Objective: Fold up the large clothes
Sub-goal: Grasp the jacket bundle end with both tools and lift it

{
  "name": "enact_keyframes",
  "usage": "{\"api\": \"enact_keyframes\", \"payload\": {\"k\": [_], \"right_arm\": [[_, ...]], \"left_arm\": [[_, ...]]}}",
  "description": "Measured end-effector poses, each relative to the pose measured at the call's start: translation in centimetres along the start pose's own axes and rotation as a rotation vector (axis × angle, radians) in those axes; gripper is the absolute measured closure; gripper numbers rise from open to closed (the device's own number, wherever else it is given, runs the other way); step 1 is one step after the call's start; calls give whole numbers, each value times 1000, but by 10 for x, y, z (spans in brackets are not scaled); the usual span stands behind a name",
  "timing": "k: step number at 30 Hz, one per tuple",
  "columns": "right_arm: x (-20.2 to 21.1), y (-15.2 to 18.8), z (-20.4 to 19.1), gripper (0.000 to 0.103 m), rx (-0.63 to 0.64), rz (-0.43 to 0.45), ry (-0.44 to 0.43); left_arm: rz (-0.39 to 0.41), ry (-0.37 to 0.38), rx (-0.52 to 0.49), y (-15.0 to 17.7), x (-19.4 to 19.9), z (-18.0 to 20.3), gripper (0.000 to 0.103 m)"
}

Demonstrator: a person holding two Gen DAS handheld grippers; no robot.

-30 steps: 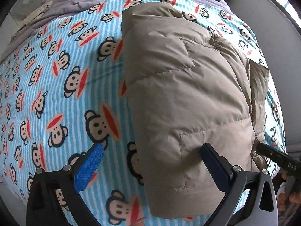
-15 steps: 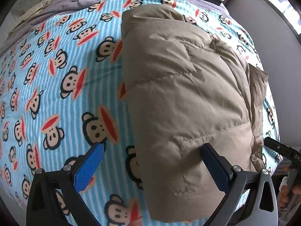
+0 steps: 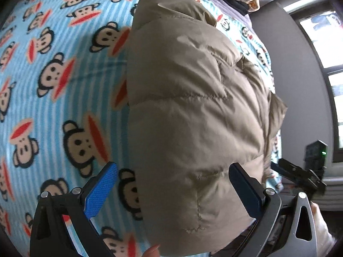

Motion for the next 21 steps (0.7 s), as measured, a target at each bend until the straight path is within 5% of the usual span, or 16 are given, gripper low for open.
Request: {"api": "enact_keyframes", "payload": {"k": [4,21], "right_arm": [[-18,-7,-2,0,19,-57,-34],[-112,-32,-3,0,-78,-244,-304]], "left_arm": [[-45,123,38,-3,-14,-2,0],[-175,342,152,-6,-90,-10,0]]}}
Point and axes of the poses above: each gripper's, at about its wrist camera, not at the fingertips, and x roughly against the way its jaws point, z to its right, y to its underside, the point moved 5 cm from there along -x, roughly the way its jaws point, and after that the axes turned 14 degrees about z, right-handed, at the moved point
